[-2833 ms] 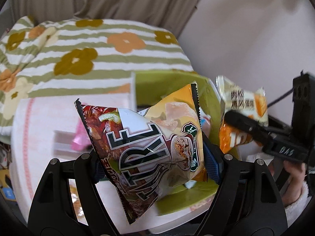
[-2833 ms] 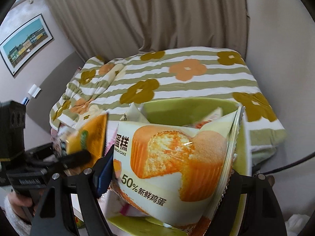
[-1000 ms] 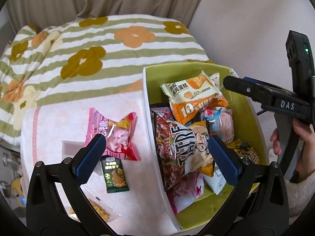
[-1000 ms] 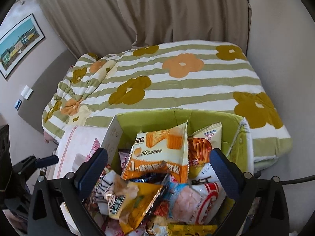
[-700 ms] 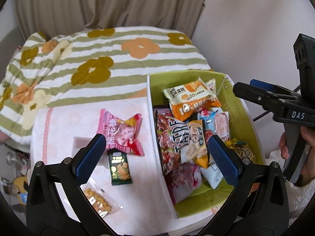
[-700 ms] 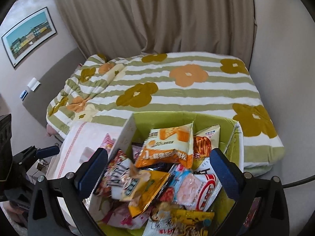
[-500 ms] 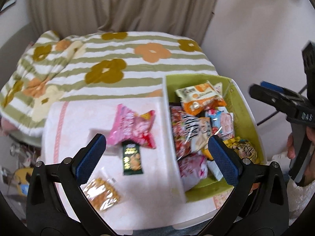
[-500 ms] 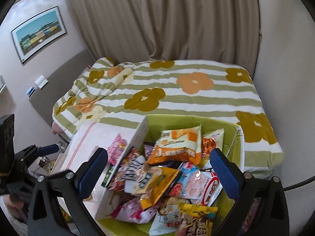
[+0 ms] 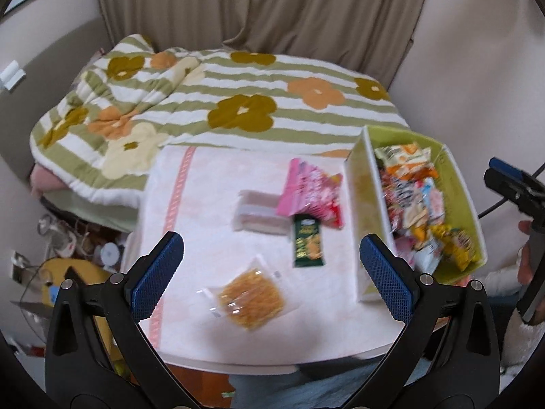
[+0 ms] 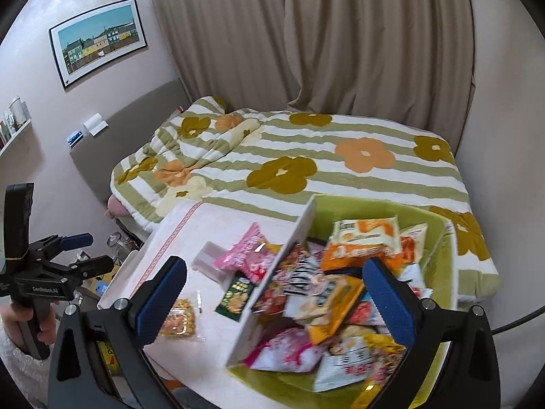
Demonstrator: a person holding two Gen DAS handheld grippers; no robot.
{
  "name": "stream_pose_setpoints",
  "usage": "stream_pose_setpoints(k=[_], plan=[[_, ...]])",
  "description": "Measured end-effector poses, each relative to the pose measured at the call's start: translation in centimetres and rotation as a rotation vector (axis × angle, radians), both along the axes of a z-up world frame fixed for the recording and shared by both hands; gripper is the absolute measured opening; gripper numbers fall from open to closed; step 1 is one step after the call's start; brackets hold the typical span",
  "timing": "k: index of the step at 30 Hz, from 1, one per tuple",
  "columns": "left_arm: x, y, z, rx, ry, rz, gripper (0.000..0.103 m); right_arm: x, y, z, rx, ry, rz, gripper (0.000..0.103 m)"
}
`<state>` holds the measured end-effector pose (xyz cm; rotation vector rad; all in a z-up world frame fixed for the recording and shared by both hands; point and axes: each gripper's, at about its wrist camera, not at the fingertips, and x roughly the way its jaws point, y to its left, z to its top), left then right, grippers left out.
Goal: Organize snacks
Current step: 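Move both tools back over the remaining snacks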
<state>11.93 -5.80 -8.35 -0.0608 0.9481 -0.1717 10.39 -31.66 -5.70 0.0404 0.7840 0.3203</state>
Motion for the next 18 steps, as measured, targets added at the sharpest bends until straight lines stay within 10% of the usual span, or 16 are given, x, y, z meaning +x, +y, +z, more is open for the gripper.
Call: stream_pose_setpoints(k=[18], plan=[[1.8, 4.4, -8.2, 0.101, 0.153, -0.435, 0.103, 2.4, 13.1, -7.9, -0.106, 0.147, -0.171, 0.103]])
